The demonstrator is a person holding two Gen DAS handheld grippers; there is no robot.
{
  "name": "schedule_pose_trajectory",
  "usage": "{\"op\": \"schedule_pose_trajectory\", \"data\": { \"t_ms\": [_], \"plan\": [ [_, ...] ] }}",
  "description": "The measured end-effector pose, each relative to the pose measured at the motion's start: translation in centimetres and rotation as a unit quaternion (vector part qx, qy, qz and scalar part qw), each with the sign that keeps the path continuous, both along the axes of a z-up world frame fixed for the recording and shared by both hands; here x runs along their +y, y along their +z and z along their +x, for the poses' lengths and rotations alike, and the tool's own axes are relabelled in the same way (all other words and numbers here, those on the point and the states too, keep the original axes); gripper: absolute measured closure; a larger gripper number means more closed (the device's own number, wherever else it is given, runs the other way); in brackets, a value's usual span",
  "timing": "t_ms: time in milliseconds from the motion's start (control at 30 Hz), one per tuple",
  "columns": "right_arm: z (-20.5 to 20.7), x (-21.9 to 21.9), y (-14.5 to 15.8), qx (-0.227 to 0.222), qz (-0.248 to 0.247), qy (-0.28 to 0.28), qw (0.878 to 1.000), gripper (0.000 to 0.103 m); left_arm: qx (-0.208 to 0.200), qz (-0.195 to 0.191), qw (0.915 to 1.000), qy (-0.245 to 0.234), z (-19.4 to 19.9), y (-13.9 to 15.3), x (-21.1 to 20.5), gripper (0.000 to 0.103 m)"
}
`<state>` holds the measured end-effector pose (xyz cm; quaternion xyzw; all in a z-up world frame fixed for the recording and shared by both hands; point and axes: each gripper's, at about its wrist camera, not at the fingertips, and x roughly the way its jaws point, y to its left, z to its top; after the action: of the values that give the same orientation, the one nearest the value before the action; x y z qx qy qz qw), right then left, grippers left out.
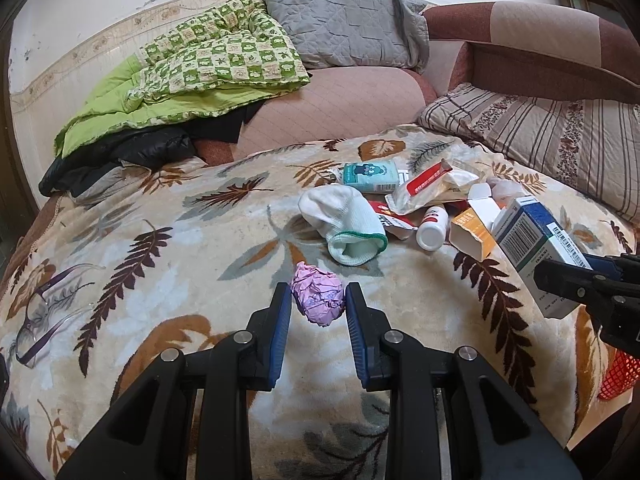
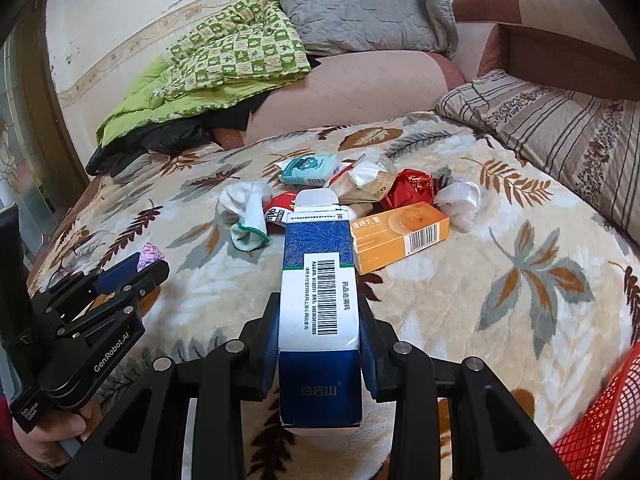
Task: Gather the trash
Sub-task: 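Carry the purple paper ball and white-and-blue box toward the red wastebasket, then open both tools over the red wastebasket to drop the ball and box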
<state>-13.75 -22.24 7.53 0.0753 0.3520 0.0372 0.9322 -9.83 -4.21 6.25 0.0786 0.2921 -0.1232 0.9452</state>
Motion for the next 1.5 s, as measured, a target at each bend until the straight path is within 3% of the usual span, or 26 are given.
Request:
{"op": "schedule_pose_trajectory", "data": {
  "t_ms": [333,500,667,833,1033,1300,1500],
  "plan": [
    [-0.2,-2.2,0.4,-0.001,0.05,-0.036,0.998,0.066,0.018,-0.031,0.999,-0.029,-0.2,0.2,0.0,0.076],
    [-2.2,-5.6,1.3,-0.006,0.102,-0.075,0.992,0.066,0.045,-0.053,0.9963,-0.051,-0.1,0.4,-0.6,0.076],
    [-5.2,-10.1,2.1,-0.008,0.128,-0.118,0.985,0.066,0.041,-0.045,0.9938,-0.093,-1.6,1.1,-3.2,0.076],
    [-8.9,-14.0,3.6,-0.021,0.134,-0.15,0.979,0.066,0.06,-0.056,0.9853,-0.149,-3.6,2.0,-7.4,0.076],
    [-14.4,-18.9,4.2,-0.03,0.138,-0.205,0.969,0.066,0.069,-0.065,0.9688,-0.229,-6.4,4.0,-14.2,0.076],
    [-21.1,-25.1,2.7,-0.027,0.153,-0.285,0.946,0.066,0.112,-0.08,0.9332,-0.332,-10.4,5.3,-23.7,0.076],
    [-23.4,-28.2,2.1,-0.029,0.172,-0.326,0.929,0.065,0.15,-0.078,0.906,-0.388,-12.9,5.1,-30.2,0.076]
  ]
}}
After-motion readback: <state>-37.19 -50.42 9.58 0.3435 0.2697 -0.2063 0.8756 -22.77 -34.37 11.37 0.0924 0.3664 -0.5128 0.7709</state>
